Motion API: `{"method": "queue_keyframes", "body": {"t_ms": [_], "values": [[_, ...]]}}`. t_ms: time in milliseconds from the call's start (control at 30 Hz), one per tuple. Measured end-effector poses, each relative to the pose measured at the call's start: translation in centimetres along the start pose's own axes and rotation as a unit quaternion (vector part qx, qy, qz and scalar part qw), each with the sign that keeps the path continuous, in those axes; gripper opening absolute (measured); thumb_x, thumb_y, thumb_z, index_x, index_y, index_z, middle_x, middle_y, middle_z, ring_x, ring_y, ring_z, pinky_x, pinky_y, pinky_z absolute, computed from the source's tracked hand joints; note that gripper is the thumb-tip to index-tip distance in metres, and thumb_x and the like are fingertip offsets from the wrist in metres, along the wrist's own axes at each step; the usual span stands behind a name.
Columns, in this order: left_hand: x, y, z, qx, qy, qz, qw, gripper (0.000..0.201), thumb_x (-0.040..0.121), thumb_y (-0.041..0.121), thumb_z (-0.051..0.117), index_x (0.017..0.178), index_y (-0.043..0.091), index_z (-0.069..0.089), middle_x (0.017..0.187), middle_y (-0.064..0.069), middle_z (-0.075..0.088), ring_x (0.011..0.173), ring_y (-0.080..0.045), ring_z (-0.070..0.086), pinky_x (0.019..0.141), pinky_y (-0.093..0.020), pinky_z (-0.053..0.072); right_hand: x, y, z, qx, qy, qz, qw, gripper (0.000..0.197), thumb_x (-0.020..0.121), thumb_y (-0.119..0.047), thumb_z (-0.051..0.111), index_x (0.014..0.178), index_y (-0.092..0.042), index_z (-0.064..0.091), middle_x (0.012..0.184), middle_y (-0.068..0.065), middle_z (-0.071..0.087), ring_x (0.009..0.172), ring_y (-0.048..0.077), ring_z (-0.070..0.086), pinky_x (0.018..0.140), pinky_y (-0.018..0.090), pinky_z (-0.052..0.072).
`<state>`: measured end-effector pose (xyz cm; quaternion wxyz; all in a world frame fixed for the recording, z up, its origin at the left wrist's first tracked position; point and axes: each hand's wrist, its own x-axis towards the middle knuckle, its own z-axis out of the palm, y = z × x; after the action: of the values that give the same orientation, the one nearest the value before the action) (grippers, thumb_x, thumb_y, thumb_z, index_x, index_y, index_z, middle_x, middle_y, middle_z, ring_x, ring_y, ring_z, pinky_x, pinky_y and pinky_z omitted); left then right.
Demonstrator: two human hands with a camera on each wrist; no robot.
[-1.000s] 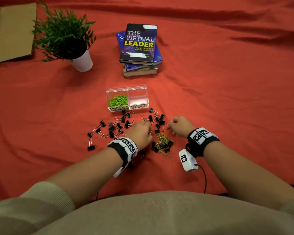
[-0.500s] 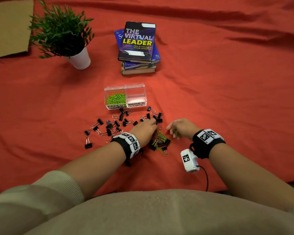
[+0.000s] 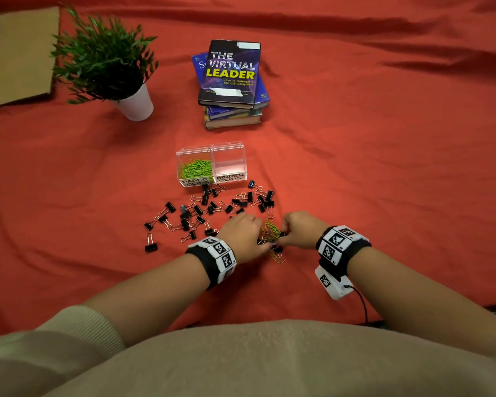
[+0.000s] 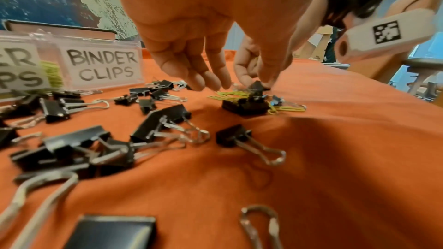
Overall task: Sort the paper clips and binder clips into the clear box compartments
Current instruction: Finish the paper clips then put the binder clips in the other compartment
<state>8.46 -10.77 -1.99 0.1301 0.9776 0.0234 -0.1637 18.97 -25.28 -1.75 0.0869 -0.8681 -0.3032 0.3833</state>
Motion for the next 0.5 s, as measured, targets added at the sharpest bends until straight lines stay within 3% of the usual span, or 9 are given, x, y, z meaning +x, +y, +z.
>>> {"method": "queue_keyframes", "body": {"t_ms": [167,267,367,500], "values": [[-0.8,-0.6,0.6,-0.038,-0.039,-0.013,0.998,0.035,0.084,0.036,0.058,0.105,0.008,0.051,0.11,-0.011,0.059,0.108,-0.027,0.052,0.087,-0.037,0.046,1.1,-0.2,-2.0,0.03,0.035,0.007,0.999,0.026,0.075,-0.03,0.07,0.086,-0.009,0.062,0.086,0.008,0.068,0.074,0.02,0.058,0.067,0.032,0.048],[-1.0,-1.6,0.1,-0.054,-0.024,-0.016,0.998,0.027,0.085,0.031,0.056,0.099,0.009,0.051,0.106,-0.01,0.058,0.106,-0.026,0.051,0.086,-0.034,0.044,1.7,-0.6,-2.8,0.044,0.06,0.008,0.997,0.028,0.08,-0.034,0.068,0.094,-0.011,0.059,0.082,0.001,0.06,0.077,0.02,0.056,0.057,0.027,0.041],[-1.2,-2.4,-0.5,-0.053,-0.002,-0.032,0.998,0.025,0.085,0.031,0.055,0.099,0.012,0.051,0.106,-0.007,0.057,0.102,-0.024,0.051,0.083,-0.032,0.043,1.7,-0.9,-2.7,0.034,0.089,0.005,0.995,0.035,0.082,-0.038,0.067,0.104,-0.013,0.056,0.088,0.0,0.056,0.084,0.022,0.058,0.065,0.027,0.043],[-1.4,-2.8,-0.6,0.013,0.039,-0.032,0.999,0.032,0.082,0.031,0.054,0.106,0.011,0.051,0.109,-0.006,0.052,0.103,-0.025,0.048,0.086,-0.034,0.042,0.7,-1.7,-1.1,-0.021,0.048,-0.051,0.997,0.025,0.081,-0.033,0.066,0.096,-0.015,0.057,0.084,0.002,0.061,0.076,0.021,0.056,0.063,0.028,0.04]]}}
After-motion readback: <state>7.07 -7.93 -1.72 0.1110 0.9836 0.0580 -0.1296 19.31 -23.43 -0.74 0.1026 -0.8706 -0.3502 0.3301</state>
